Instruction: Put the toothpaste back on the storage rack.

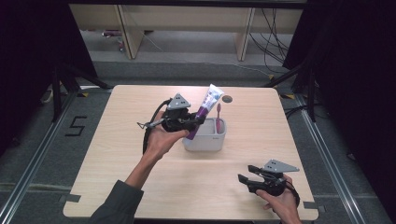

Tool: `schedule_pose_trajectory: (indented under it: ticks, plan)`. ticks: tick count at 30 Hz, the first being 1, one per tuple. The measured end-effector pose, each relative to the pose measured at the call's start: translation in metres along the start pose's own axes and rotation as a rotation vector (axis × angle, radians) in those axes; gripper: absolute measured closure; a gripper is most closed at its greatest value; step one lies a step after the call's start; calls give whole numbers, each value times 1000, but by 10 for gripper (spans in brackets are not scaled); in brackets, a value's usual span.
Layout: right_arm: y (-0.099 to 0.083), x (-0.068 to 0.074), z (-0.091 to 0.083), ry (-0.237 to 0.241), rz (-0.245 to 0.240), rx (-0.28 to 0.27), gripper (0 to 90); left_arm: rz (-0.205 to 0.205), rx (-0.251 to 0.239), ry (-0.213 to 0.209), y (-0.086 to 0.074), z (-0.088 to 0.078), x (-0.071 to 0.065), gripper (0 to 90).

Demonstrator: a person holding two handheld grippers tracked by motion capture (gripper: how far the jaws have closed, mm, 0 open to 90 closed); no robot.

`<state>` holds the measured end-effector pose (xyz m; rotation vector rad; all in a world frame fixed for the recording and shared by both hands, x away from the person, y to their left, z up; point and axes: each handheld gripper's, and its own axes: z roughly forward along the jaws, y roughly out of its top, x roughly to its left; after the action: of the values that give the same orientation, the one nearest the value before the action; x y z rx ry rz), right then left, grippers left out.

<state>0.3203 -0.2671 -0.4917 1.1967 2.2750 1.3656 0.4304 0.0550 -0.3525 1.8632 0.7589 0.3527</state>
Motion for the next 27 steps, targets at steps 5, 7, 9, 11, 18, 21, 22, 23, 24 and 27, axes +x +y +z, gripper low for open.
schedule_pose_trajectory:
  ticks: [5, 7, 9, 11, 18, 21, 22, 23, 24, 27]
  plan:
    - [0, -1, 0, -3, -6, 1, 398, 1, -21, 19, 3, 6, 2, 745]
    - [0, 0, 0, 5, 12, 2, 398, -4, -35, 27, 4, 7, 3, 745]
    - [0, 0, 0, 5, 12, 1, 399, -14, -50, 34, 5, 9, 5, 745]
    - [0, 0, -1, -16, -9, 7, 399, -18, -65, 45, 5, 11, 6, 745]
    - [0, 0, -1, -13, -8, 6, 400, -39, -81, 61, 4, 20, 9, 745]
    - [0, 0, 0, -9, -3, 8, 400, -36, -86, 67, 5, 24, 10, 745]
    - [0, 0, 0, -12, -9, 4, 400, -40, -89, 72, 5, 26, 10, 746]
    - [0, 0, -1, -9, -11, 8, 400, -45, -87, 69, 6, 27, 11, 745]
    - [0, 0, -1, -8, -11, 10, 400, -48, -94, 75, 6, 29, 11, 745]
    - [1, -2, -1, -14, -38, -4, 400, -54, -100, 80, 7, 33, 13, 745]
